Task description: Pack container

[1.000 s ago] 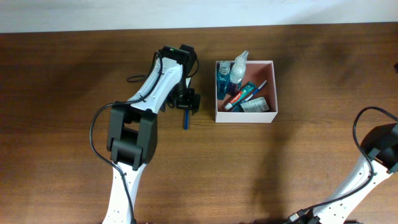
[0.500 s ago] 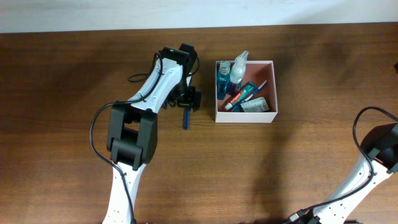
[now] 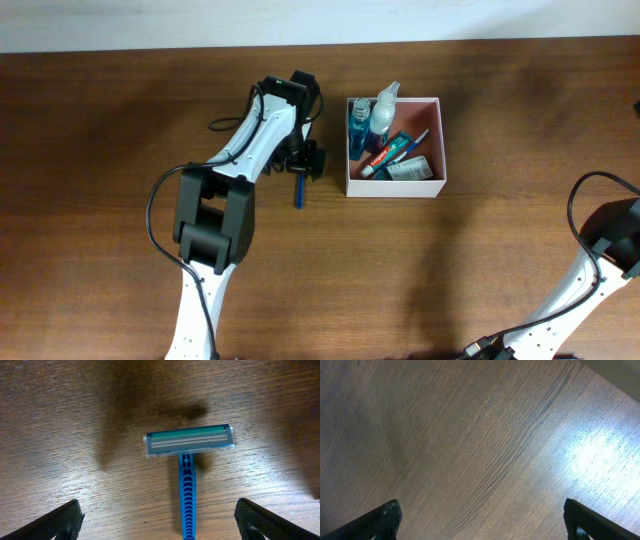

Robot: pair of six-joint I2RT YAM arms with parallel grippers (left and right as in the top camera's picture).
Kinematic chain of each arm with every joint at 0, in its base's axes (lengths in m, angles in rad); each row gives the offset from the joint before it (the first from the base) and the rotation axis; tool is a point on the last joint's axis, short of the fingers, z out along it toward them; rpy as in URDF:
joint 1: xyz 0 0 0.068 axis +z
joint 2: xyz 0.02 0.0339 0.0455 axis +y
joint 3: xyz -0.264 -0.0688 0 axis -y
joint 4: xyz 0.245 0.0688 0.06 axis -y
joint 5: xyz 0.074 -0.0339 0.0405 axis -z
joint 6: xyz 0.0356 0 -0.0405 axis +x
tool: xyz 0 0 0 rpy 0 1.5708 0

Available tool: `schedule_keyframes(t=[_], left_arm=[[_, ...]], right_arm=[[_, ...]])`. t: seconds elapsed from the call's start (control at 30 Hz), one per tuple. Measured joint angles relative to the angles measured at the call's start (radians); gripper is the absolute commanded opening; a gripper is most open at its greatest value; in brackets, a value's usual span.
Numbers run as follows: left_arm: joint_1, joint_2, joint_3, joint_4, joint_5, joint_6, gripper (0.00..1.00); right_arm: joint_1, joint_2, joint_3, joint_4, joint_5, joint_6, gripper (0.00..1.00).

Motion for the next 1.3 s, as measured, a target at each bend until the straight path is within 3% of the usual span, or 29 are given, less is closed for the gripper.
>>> schedule_keyframes(t=[1.3], left_arm=[[-0.002, 0.0, -0.005, -0.065, 0.027, -0.008, 0.94]], right_arm=[[0.0, 0.0, 0.0, 0.0, 0.0, 0.0, 0.99]])
